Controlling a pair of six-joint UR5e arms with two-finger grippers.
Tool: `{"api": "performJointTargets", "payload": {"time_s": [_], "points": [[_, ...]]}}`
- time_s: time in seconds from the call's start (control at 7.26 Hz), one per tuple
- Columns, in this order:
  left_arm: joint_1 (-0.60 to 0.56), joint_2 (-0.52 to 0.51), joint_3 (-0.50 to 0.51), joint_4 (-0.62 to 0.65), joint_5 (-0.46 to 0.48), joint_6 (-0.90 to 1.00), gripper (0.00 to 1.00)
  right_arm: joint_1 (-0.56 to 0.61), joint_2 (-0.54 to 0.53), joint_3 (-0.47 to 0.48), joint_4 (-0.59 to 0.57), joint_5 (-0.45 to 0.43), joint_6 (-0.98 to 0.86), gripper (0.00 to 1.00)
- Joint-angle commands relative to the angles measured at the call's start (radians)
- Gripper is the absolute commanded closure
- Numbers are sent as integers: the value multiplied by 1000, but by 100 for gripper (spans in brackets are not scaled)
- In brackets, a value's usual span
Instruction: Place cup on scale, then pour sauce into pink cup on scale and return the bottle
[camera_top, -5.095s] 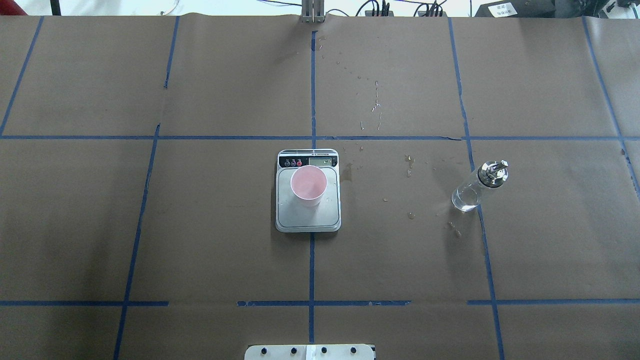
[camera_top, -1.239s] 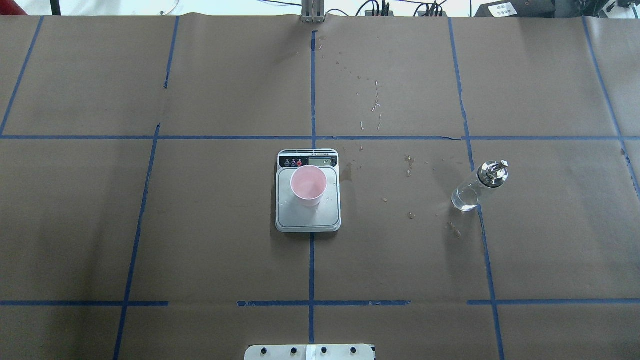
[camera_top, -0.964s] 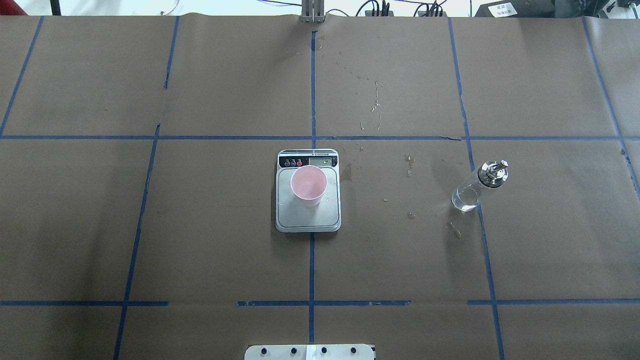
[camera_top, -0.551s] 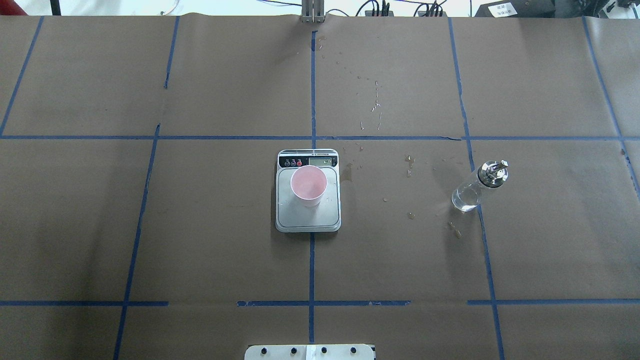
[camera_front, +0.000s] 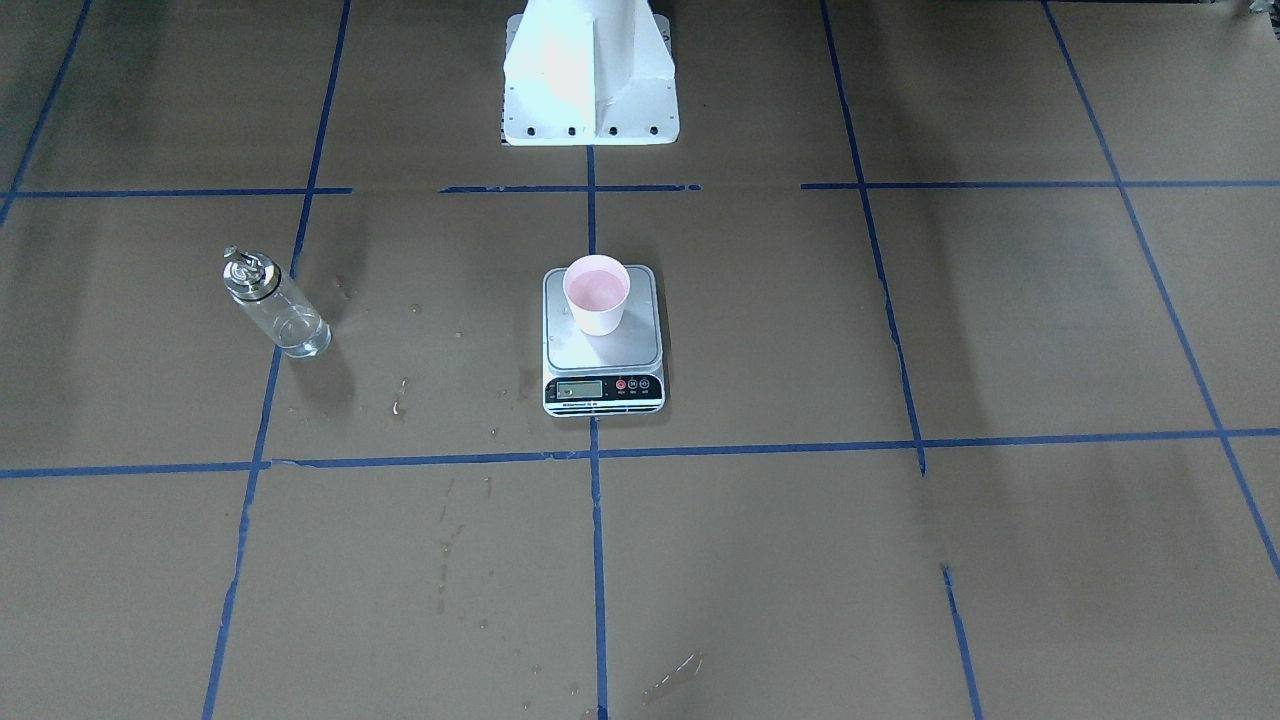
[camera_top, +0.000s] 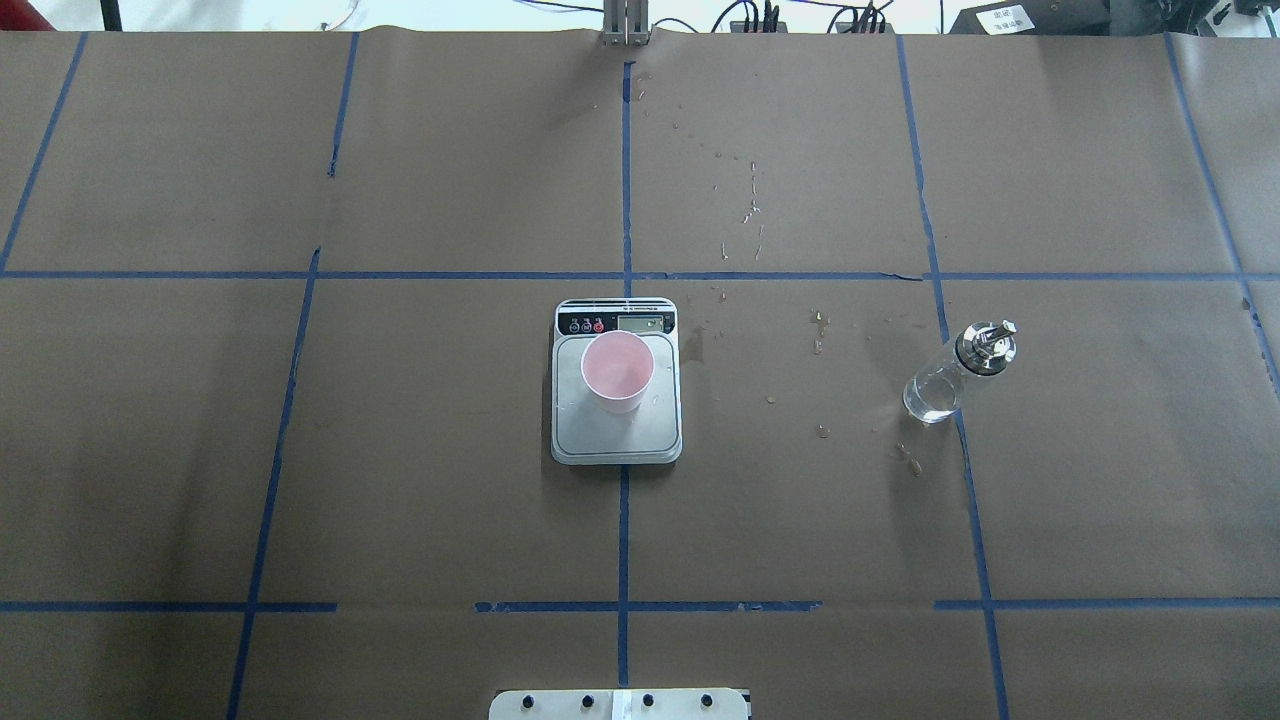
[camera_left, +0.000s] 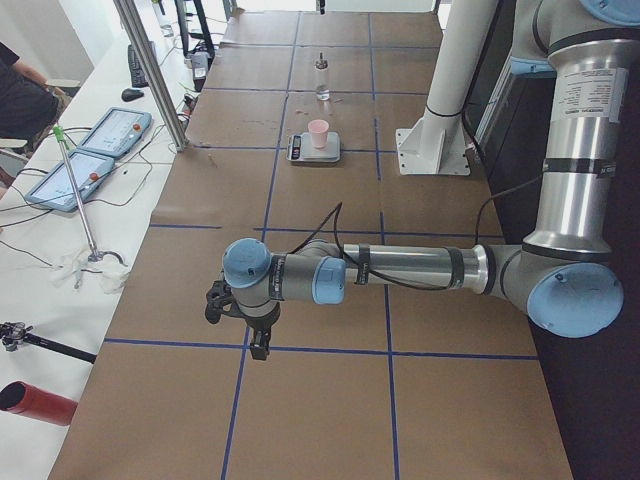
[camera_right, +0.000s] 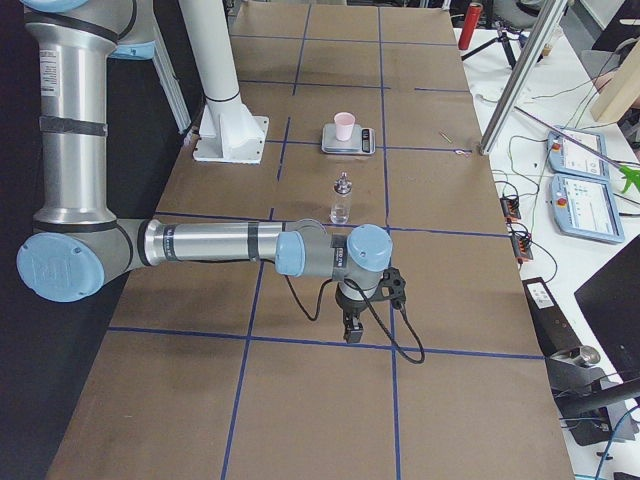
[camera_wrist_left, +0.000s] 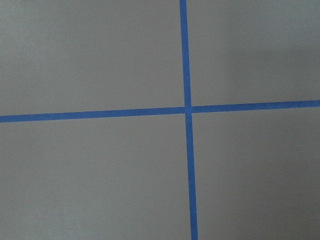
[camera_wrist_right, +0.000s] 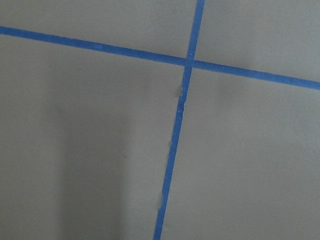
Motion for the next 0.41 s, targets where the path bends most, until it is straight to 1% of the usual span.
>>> {"api": "performJointTargets", "payload": {"time_s": [0.0, 0.28], "points": [[0, 0, 0, 0, 0, 1, 0, 0, 0, 0, 0, 0, 2, 0], [0, 0, -2, 0, -3, 2, 0, 0, 0, 0, 0, 0, 5, 0]]}}
